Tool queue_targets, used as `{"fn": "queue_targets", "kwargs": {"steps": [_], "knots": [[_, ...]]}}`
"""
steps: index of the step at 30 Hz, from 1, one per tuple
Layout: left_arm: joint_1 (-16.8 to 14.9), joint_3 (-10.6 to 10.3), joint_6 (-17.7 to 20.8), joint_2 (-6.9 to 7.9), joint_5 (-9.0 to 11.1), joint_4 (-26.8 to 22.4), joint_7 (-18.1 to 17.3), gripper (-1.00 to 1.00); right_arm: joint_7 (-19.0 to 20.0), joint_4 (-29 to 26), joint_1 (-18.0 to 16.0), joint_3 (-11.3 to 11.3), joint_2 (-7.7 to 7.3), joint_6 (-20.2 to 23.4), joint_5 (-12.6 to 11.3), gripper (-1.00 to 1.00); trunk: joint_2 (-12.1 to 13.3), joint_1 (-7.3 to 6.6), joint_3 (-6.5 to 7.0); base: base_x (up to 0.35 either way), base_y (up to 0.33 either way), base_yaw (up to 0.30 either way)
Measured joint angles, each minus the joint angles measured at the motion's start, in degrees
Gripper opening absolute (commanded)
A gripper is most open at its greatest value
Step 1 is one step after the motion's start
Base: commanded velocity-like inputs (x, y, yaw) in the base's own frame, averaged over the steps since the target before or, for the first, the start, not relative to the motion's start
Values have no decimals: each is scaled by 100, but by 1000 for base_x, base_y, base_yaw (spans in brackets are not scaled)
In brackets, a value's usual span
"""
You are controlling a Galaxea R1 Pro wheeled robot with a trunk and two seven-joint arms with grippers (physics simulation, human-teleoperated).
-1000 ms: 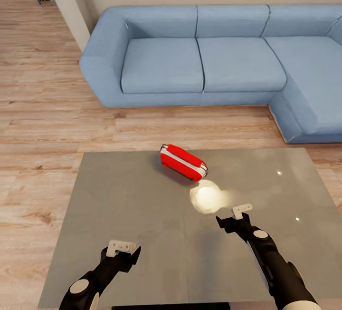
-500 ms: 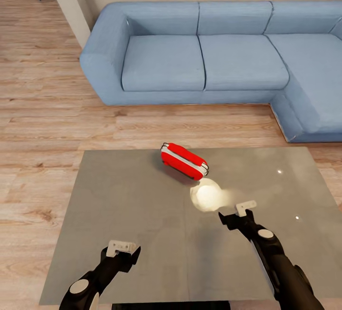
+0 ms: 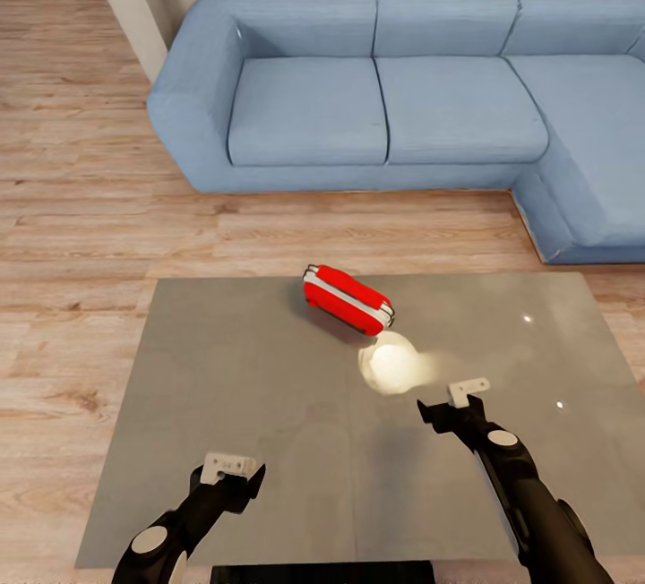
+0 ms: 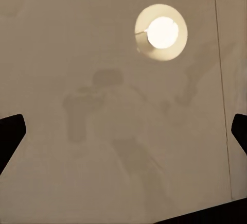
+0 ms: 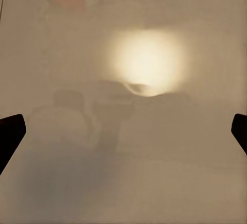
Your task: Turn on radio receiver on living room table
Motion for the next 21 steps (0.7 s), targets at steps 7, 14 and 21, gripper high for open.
{"fn": "queue_targets", "kwargs": {"steps": [7, 14, 21], "knots": [[0, 0, 0, -1, 0, 2, 0, 100, -1, 1, 1, 0, 0, -13, -1, 100, 0, 0, -65, 0, 0, 0], [0, 0, 5, 2, 0, 0, -5, 100, -1, 1, 1, 0, 0, -13, -2, 100, 0, 0, -131, 0, 0, 0], [0, -1, 4, 3, 0, 0, -9, 100, -1, 1, -1, 0, 0, -21, -15, 100, 0, 0, -196, 0, 0, 0]]}}
